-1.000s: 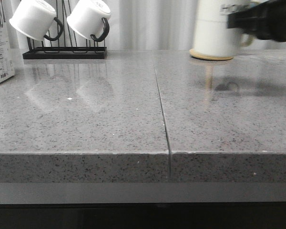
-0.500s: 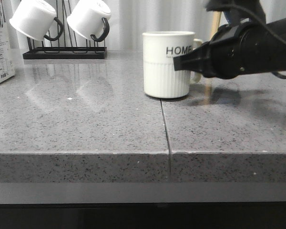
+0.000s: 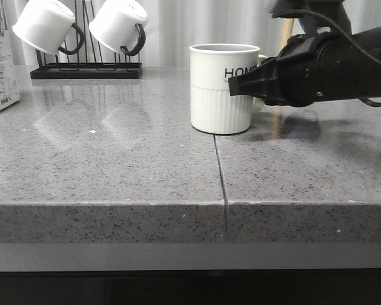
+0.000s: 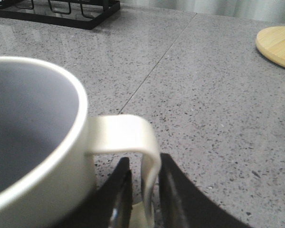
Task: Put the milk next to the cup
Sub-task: 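Slide the HOME mug toward the table center and release it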
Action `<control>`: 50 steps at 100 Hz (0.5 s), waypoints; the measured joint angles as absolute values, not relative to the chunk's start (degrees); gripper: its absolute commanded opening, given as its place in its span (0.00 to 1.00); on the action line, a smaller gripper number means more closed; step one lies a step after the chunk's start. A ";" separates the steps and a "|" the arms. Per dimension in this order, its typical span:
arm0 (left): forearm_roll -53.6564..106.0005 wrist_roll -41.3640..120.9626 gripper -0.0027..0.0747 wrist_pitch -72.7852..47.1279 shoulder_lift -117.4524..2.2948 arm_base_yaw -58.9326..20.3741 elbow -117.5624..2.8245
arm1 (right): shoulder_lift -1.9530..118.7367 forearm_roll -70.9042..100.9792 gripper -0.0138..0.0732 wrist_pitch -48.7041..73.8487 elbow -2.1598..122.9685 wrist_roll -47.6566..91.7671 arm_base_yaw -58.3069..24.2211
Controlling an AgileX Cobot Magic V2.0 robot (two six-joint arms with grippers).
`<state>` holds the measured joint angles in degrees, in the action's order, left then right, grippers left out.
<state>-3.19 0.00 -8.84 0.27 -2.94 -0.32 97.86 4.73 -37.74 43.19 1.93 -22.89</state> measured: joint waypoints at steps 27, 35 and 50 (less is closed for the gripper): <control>-3.19 0.00 0.01 -8.84 0.27 -2.94 -0.32 | 94.45 4.73 0.38 -32.87 41.91 1.81 -22.89; -3.19 0.00 0.01 -8.84 0.27 -2.94 -0.32 | 91.91 4.73 0.38 -32.87 39.83 1.81 -22.89; -3.19 0.00 0.01 -8.84 0.27 -2.94 -0.32 | 85.85 4.73 0.34 -32.97 33.34 1.81 -22.89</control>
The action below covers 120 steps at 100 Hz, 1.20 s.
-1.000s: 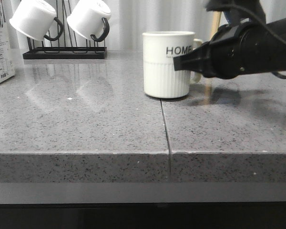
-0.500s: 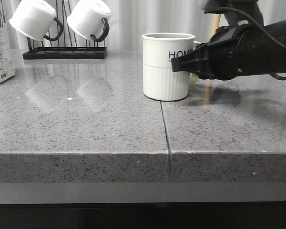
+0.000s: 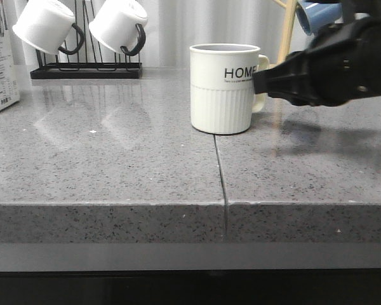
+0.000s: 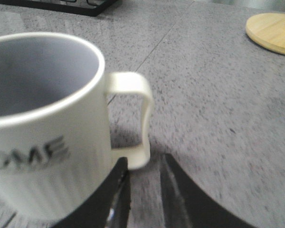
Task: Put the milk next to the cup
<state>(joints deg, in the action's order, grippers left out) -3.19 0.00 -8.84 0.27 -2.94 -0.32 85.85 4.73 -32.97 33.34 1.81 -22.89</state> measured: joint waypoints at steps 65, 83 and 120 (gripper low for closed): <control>-3.19 0.00 0.01 -8.84 0.27 -2.94 -0.32 | 42.87 4.73 0.08 -16.14 13.07 1.92 -22.89; -3.19 0.00 0.01 -8.84 0.27 -2.94 -0.32 | 28.92 4.73 0.08 -5.44 13.07 1.92 -22.89; -3.19 0.00 0.01 -7.59 0.27 -2.94 -0.32 | 8.61 4.63 0.08 14.22 13.07 1.92 -22.89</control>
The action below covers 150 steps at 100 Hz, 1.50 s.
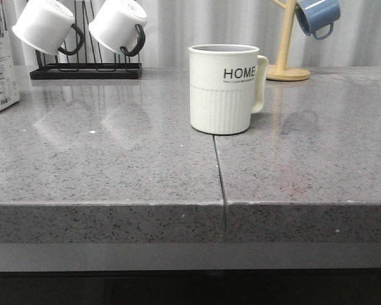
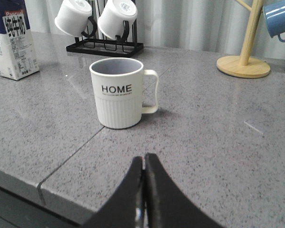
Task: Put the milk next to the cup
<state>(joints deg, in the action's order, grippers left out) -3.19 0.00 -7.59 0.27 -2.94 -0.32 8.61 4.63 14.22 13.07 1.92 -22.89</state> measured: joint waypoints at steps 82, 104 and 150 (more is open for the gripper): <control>-5.48 0.00 0.01 -8.61 -16.80 -2.94 -21.00 | 7.67 4.63 0.08 17.85 13.07 1.92 -22.89; -5.75 0.00 0.20 -8.12 -32.05 -2.94 -29.20 | 7.67 4.63 0.08 17.89 13.07 1.92 -22.89; -5.88 0.00 0.90 10.29 -57.31 -2.94 -33.02 | 7.67 4.63 0.08 17.89 13.07 1.92 -22.89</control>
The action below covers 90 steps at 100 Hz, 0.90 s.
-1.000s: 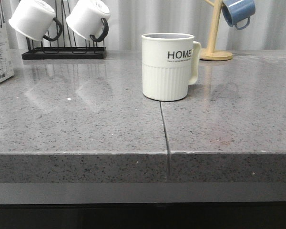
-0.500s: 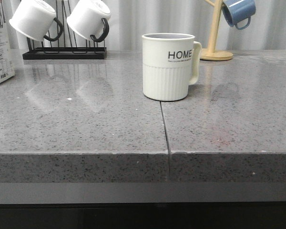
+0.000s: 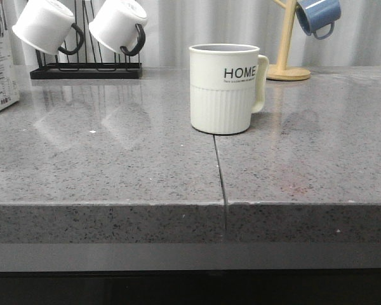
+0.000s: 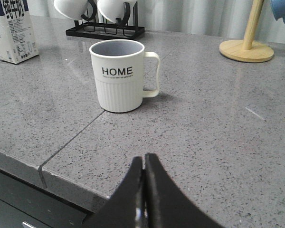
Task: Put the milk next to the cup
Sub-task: 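Grasp the Pascual milk carton with the left gripper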
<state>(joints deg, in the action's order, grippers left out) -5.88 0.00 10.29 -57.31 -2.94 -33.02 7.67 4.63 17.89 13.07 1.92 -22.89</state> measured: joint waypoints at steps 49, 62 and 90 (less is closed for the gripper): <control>-4.77 0.00 0.90 13.15 -76.82 -2.94 -45.32 | 7.67 4.63 0.08 17.89 13.07 1.92 -22.89; -3.88 0.00 0.90 14.63 -81.73 -2.94 -48.19 | 7.67 4.63 0.08 17.89 13.07 1.92 -22.89; -3.35 0.00 0.83 15.62 -88.46 -2.94 -52.63 | 7.67 4.63 0.08 17.89 13.07 1.92 -22.89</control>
<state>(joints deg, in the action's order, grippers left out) -3.35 0.00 15.62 -88.46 -2.94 -52.63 7.67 4.63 17.89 13.07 1.92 -22.89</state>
